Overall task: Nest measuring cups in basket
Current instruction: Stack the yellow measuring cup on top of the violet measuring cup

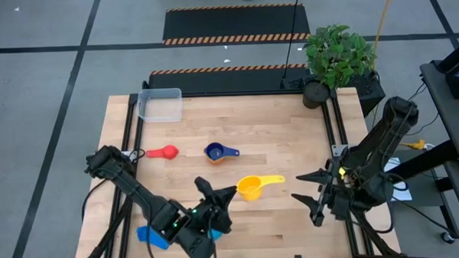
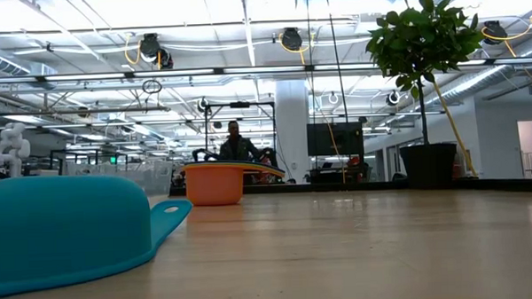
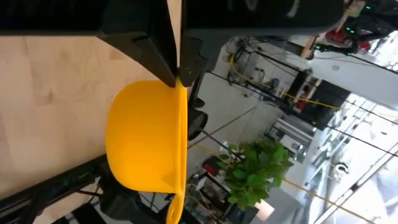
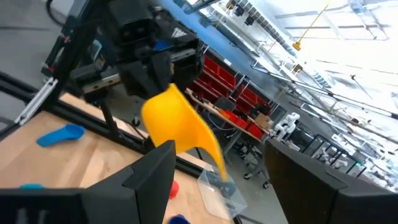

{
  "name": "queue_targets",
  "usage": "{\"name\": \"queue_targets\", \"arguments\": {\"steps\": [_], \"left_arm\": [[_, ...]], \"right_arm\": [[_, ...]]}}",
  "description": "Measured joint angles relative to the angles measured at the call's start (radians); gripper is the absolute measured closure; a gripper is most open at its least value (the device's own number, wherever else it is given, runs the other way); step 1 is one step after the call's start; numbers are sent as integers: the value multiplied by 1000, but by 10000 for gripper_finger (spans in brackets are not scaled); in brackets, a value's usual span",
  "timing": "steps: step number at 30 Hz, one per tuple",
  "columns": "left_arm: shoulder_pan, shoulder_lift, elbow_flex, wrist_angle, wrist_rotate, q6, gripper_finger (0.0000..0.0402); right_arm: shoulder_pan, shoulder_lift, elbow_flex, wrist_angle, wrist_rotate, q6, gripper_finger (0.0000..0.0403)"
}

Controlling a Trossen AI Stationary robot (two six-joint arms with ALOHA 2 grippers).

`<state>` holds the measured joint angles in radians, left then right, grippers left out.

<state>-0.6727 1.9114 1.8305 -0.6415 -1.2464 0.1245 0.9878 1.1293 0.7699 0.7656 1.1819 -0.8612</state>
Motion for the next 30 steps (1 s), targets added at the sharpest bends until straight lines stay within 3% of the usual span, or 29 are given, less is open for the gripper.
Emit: {"name": "queue_targets", "arguments": {"steps": [4,23,30], "left_arm": [[11,0,0,0,48,-6,394],[1,0,0,14,47,1,394],[1,0,0,103,84,76,394]], "right_arm": [[-4,27,4,1,0,-35,165],[-28,39,4,-66,-10,-68,165],[-88,39,4,-134,-132,48,182]]}}
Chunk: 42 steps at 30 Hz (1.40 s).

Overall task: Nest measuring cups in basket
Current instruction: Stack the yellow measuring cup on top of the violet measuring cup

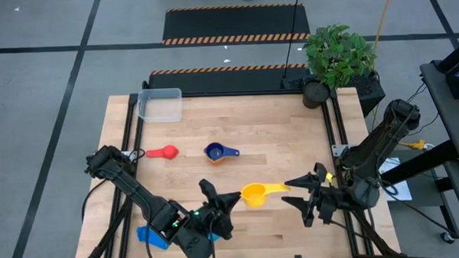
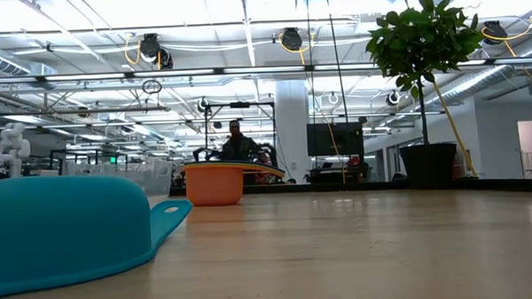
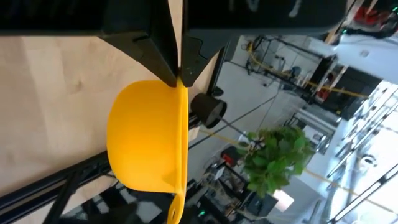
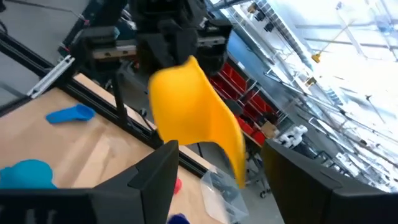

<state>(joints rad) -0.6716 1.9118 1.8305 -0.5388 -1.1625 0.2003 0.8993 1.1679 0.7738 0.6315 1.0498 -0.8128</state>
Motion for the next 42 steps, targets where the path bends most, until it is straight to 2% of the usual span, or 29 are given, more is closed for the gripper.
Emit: {"name": "queue_targets", "arguments": {"steps": [20,25,30,36,42], "left_arm": [[0,0,0,17,23,26,394],[0,0,0,10,24,26,394],[0,0,0,8,24,26,394],[0,0,0,7,24,25,394],[0,0,0,7,24,24,394]], "right_arm": [[-12,0,0,-8,-8,8,314],[-12,0,0,-8,-10,11,319],[-11,0,0,-4,-57,18,307],[-11,0,0,7,-60,23,298],[-11,0,0,8,-59,22,319]]}}
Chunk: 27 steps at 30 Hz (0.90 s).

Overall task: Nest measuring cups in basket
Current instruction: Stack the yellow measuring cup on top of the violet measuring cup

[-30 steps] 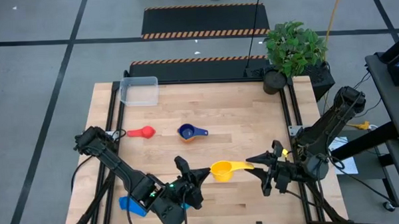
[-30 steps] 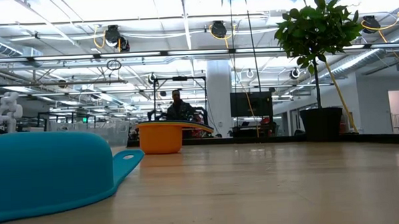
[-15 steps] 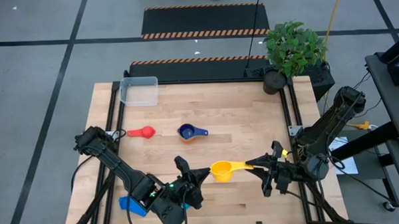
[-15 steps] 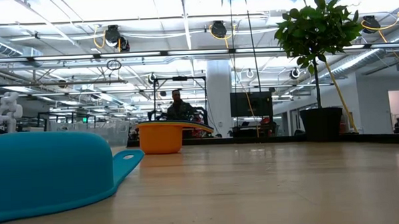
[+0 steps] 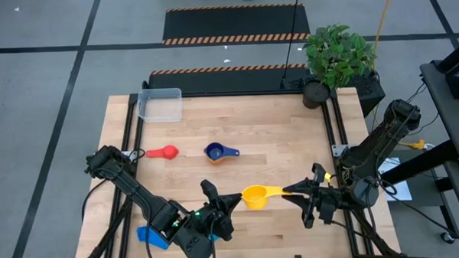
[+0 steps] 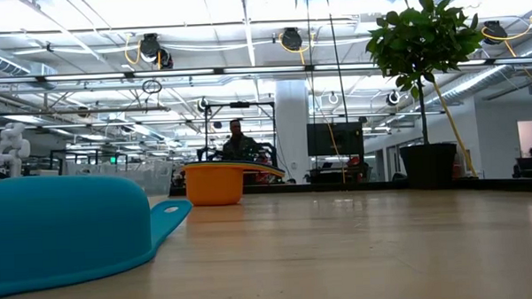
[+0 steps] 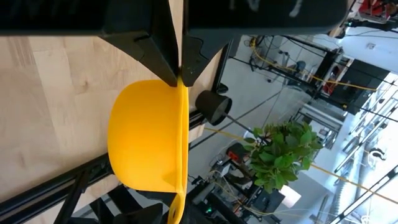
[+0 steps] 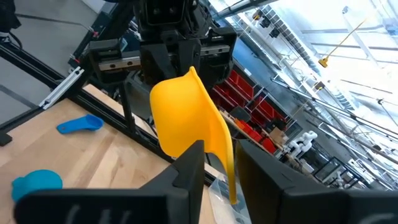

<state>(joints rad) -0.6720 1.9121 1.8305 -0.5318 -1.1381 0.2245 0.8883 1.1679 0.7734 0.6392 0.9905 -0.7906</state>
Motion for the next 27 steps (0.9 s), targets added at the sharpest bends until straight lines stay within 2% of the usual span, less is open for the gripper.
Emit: {"name": "queue_targets", "arguments": {"steps": [11,14,17,22,27], "left_arm": [[0,0,0,0,3,-1,394],[0,0,0,7,5,-1,389],[0,0,0,11,-3,-17,364],[-4,1,0,10,-140,-73,299],[-17,-15,0,-73,-142,-83,263]], "right_arm": [[0,0,0,0,3,-9,391],[0,0,0,1,4,-19,400],[0,0,0,4,4,-30,398],[-2,0,0,44,10,-75,401],[-13,0,0,89,34,-152,401]]}}
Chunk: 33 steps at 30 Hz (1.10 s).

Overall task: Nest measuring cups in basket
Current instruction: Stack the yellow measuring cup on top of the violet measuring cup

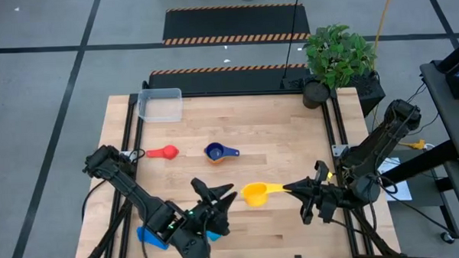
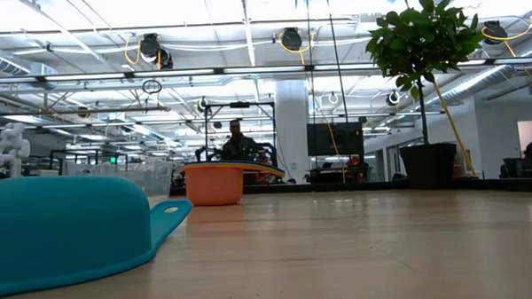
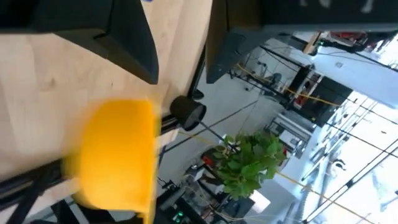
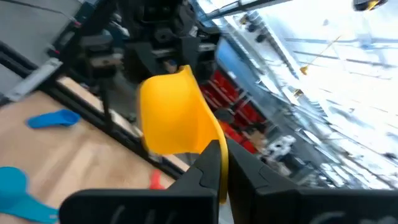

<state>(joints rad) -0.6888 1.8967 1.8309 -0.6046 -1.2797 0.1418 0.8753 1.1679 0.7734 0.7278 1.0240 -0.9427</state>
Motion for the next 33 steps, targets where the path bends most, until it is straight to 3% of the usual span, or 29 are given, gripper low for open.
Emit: {"name": "queue_targets", "arguments": {"steps": [4,11,15,21,26,29,33], "left_arm": [[-7,-33,0,-237,8,-174,260],[-1,-103,-12,-792,7,-779,259],[0,-113,-58,-970,8,-1013,259],[12,-173,-152,-965,-13,-1036,259],[21,-271,-294,-958,-14,-1097,259],[19,-357,-425,-902,-12,-1121,259],[29,-512,-596,-722,18,-1046,259]], "right_arm": [[-33,0,0,8,20,-45,402],[-126,0,0,-4,18,-39,402],[-189,0,0,-35,-39,-9,402],[-308,1,-1,-138,-248,53,403],[-407,2,-1,-176,-296,67,403],[-459,2,-1,-187,-301,67,403],[-533,2,-1,-193,-398,68,403]]}}
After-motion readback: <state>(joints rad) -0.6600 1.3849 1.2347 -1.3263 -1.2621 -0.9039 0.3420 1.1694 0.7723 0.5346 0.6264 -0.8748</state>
